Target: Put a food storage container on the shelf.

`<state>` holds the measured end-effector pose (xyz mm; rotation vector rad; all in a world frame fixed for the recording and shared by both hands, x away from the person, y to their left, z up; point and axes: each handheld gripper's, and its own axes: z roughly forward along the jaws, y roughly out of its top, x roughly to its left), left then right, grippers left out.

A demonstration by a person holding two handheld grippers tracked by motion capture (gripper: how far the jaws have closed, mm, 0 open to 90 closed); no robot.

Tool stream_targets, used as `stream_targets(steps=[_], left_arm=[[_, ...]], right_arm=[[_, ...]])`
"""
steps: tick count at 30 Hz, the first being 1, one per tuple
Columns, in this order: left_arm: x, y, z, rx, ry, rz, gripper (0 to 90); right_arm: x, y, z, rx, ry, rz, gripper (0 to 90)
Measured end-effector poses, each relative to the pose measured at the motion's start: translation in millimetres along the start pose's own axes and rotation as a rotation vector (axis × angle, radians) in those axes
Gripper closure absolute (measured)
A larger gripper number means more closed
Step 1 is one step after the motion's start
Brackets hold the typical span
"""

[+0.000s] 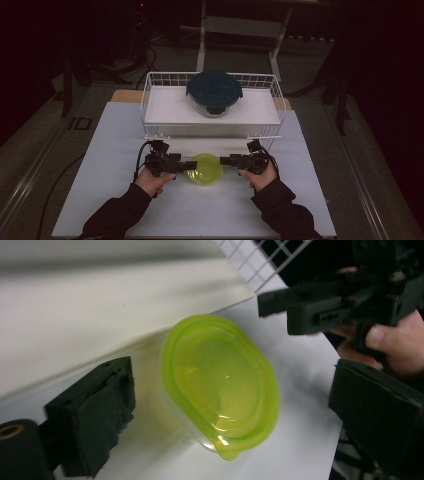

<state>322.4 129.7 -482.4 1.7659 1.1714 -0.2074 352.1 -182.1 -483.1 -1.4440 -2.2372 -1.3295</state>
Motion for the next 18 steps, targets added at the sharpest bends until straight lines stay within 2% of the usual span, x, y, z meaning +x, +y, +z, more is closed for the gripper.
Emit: stream_targets(steps=[1, 3, 4, 7, 9, 10, 13, 16, 18], left_arm=[[0.0, 0.0, 0.0, 0.0, 0.0, 0.0, 12.7], [6.5, -3.0, 3.3, 0.017, -0.018, -0.074, 15.4], [8.1, -4.5, 4.4, 0.016, -0.02, -0.089, 20.9], [13.0, -9.4, 6.8, 0.017, -0.039, -0.125, 28.6], [17.2, -12.4, 8.4, 0.025, -0.042, -0.162, 33.2], [18.2, -13.7, 9.7, 0.029, -0.032, -0.173, 36.0], [20.8, -17.1, 13.4, 0.055, -0.04, -0.196, 39.4], [22.2, -19.2, 16.8, 0.079, -0.044, -0.208, 51.0], [23.0, -20.6, 17.8, 0.078, -0.041, -0.215, 58.3]], right_arm=[[0.0, 0.0, 0.0, 0.0, 0.0, 0.0, 40.7], [-1.7, -1.8, 5.6, 0.036, -0.009, 0.033, 46.5], [-3.2, -3.7, 9.9, 0.053, -0.015, 0.045, 50.3], [-5.3, -6.1, 15.2, 0.085, -0.012, 0.068, 57.2], [-5.8, -7.3, 17.6, 0.095, -0.004, 0.075, 58.6], [-5.7, -7.5, 18.2, 0.1, -0.002, 0.081, 60.1], [-4.0, -7.6, 19.6, 0.107, -0.003, 0.085, 62.2], [-0.5, -7.7, 21.4, 0.116, -0.01, 0.079, 69.1], [1.9, -7.9, 21.4, 0.116, -0.014, 0.075, 72.4]])
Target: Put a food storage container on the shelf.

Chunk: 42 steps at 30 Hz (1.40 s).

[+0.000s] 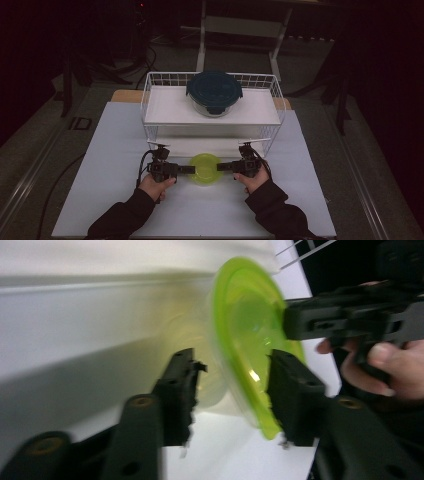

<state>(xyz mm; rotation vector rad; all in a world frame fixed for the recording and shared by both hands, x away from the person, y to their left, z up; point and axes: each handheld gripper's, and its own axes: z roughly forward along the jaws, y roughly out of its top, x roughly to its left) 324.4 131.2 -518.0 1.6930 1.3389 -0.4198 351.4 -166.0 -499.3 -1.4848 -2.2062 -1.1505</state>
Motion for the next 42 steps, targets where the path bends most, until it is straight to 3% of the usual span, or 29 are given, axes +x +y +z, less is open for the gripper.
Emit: stream_targets(steps=[3, 8, 9, 11, 16, 19, 25, 26, 31, 42], left_arm=[[1.5, -1.8, 0.7, 0.002, -0.009, -0.007, 66.5], [-1.7, -3.7, -0.9, -0.015, 0.007, 0.006, 70.4], [-5.3, -4.3, -1.1, -0.017, 0.021, 0.028, 71.5], [-7.3, -5.2, -0.9, -0.019, 0.027, 0.031, 72.0], [-13.3, -6.3, -1.8, 0.01, 0.072, 0.083, 72.7], [-16.0, -8.5, -2.7, 0.01, 0.083, 0.074, 73.7], [-22.5, -11.5, -4.2, -0.013, 0.094, 0.066, 78.9], [-24.3, -11.4, -4.7, -0.014, 0.102, 0.074, 79.5], [-31.4, -11.2, -10.6, -0.026, 0.09, 0.091, 79.6], [-56.3, -6.6, -30.7, -0.072, 0.065, 0.154, 79.5]], right_arm=[[2.5, -1.4, 0.1, -0.002, -0.001, -0.01, 73.4], [5.6, -4.4, -1.0, -0.008, -0.008, -0.023, 73.8], [5.8, -9.0, -3.0, -0.017, -0.002, -0.017, 74.0], [6.2, -10.2, -3.6, -0.02, -0.003, -0.019, 74.0], [11.3, -16.9, -6.2, -0.028, 0.032, -0.035, 76.3], [12.2, -18.8, -7.1, -0.028, 0.035, -0.024, 77.0], [20.6, -27.3, -11.2, -0.067, -0.021, -0.037, 80.3], [24.6, -30.1, -12.2, -0.081, -0.049, -0.062, 80.3], [27.4, -31.3, -17.1, -0.096, -0.037, -0.062, 80.3], [50.1, -30.0, -41.9, -0.159, -0.04, -0.116, 80.3]])
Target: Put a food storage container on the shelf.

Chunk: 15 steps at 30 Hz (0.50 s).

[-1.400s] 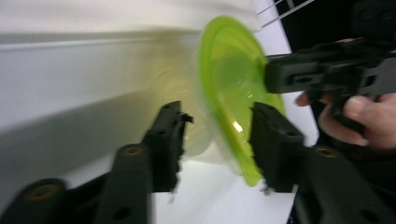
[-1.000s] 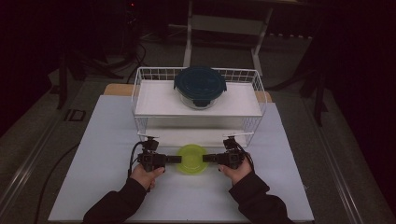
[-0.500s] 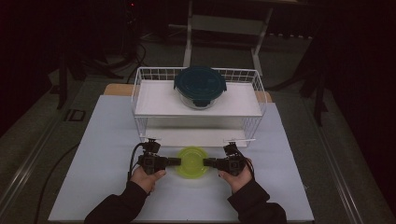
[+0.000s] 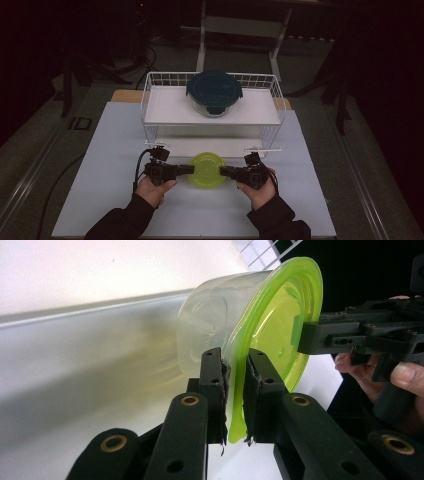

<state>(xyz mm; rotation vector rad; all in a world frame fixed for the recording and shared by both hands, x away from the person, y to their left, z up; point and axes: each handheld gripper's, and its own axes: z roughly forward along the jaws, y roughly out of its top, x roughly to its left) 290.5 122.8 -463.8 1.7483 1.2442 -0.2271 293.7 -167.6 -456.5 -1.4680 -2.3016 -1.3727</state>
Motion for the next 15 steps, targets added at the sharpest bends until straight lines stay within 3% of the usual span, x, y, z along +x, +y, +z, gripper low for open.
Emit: stream_targets(steps=[15], left_arm=[[-32.1, 17.2, -31.4, -0.083, -0.043, 0.057, 79.2]], right_arm=[[29.7, 17.6, -34.9, -0.09, 0.005, -0.049, 80.3]])
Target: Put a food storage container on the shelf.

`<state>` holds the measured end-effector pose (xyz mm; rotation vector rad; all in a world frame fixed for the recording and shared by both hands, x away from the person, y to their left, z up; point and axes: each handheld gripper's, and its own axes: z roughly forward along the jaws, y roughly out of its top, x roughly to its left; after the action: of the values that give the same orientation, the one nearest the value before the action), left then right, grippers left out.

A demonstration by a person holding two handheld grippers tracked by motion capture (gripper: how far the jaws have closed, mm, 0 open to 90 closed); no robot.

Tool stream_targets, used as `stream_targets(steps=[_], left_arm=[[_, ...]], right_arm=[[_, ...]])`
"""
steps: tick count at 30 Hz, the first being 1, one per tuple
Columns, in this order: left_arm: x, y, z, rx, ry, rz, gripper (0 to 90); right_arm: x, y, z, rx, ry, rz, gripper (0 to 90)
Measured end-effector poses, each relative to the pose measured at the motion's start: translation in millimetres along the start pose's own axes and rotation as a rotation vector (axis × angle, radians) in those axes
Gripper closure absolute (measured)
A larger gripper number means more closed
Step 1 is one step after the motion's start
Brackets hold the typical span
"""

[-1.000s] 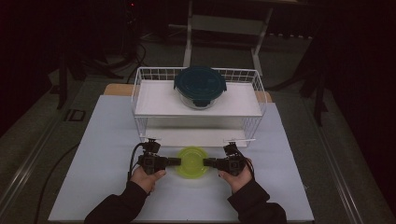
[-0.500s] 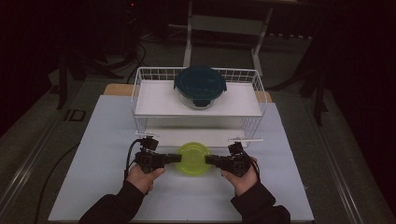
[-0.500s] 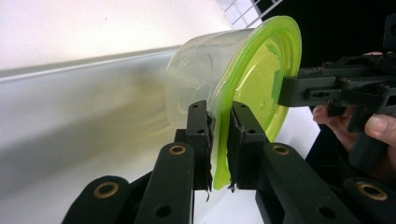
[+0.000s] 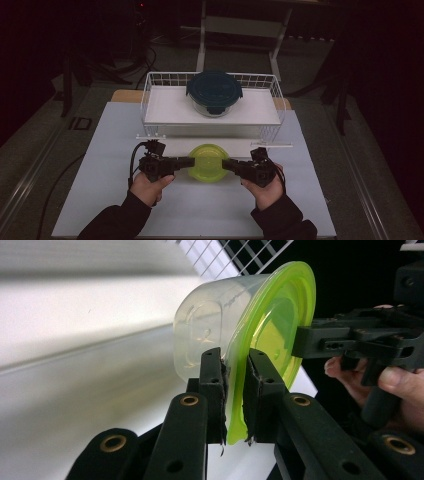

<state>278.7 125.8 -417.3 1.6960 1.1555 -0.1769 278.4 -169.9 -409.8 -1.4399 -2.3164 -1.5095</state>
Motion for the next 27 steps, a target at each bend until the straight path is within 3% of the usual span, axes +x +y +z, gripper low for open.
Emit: stream_targets(steps=[7, 14, 21, 27], left_arm=[[-16.0, 19.3, -13.8, -0.03, -0.005, 0.043, 79.2], [-28.1, 42.1, -27.6, -0.061, -0.022, 0.057, 79.2], [-41.0, 69.3, -39.0, -0.075, -0.029, 0.071, 79.1], [-53.8, 97.7, -46.9, -0.102, -0.015, 0.106, 79.2]], right_arm=[[14.1, 17.8, -15.3, -0.042, -0.005, -0.034, 80.4], [27.9, 40.2, -29.0, -0.096, -0.006, -0.067, 80.3], [38.1, 63.5, -40.3, -0.139, -0.007, -0.097, 80.3], [43.9, 89.6, -50.1, -0.188, -0.011, -0.113, 80.4]])
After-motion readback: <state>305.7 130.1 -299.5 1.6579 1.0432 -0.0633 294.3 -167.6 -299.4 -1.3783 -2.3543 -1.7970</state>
